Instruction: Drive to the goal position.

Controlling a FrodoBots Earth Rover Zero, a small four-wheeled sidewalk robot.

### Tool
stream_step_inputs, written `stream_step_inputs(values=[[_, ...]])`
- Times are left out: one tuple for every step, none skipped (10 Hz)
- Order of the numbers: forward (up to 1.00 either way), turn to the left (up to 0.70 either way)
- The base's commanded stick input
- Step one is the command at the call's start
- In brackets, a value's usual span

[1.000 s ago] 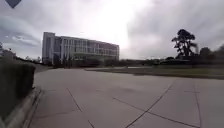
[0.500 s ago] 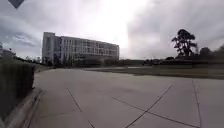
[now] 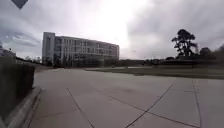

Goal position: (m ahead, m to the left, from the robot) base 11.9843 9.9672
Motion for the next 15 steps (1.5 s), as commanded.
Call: stream_step_inputs(values=[[0.04, 0.00], [0.04, 0.00], [0.04, 0.00], [0.04, 0.00], [0.04, 0.00], [0.04, 0.00], [0.04, 0.00], [0.04, 0.00], [0.04, 0.00], [0.04, 0.00], [0.04, 0.00], [0.04, 0.00], [0.04, 0.00], [0.04, 0.00], [0.04, 0.00]])
